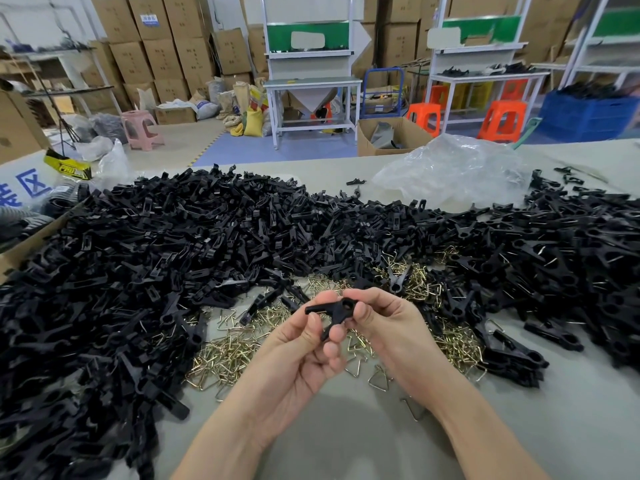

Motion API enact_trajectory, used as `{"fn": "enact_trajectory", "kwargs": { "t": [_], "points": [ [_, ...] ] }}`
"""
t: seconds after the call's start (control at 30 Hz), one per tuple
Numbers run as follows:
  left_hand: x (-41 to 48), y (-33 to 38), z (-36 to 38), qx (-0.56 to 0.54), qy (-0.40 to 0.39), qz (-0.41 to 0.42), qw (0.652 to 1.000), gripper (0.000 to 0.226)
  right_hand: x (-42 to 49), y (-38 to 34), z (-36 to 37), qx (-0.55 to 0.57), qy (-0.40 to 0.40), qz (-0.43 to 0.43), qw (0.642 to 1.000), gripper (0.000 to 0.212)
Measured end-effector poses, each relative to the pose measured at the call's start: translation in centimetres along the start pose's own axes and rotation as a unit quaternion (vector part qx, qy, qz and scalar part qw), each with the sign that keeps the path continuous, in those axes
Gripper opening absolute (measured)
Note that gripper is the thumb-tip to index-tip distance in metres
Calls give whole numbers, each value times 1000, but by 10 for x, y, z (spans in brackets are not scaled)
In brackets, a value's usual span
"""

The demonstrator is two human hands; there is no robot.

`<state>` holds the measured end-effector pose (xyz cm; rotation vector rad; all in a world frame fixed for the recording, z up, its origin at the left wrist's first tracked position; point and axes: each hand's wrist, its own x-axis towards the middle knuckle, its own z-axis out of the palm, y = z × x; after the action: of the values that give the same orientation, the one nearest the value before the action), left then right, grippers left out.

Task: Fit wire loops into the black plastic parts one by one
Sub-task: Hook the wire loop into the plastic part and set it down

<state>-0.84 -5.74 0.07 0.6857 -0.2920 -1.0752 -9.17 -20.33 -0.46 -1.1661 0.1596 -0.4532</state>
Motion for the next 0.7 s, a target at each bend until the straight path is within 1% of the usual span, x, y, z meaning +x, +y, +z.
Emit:
{"fn": "enact_trajectory", "kwargs": {
  "t": [0.13,0.27,0.37,0.53,0.6,0.63,0.7],
  "points": [
    [0,-1,-5,-3,-12,-7,1000,27,-1,0,-1,-16,-3,-7,1000,52],
    [1,-2,-7,7,-8,-4,1000,27,-3,-2,0,-36,5,-2,999,27],
    [0,-1,-8,17,2,-1,1000,28,-3,-2,0,-47,13,8,999,18],
    [-1,-2,-6,8,36,-4,999,24,-4,-1,2,-66,23,8,998,18],
    [0,-2,-5,-2,37,-6,999,20,-4,0,2,-57,21,3,998,20],
    [0,-1,-5,-10,32,-5,999,22,-4,1,2,-45,19,2,999,22],
    [4,0,-3,-16,19,2,1000,44,-3,3,2,-18,20,1,1000,23]
  ]
}}
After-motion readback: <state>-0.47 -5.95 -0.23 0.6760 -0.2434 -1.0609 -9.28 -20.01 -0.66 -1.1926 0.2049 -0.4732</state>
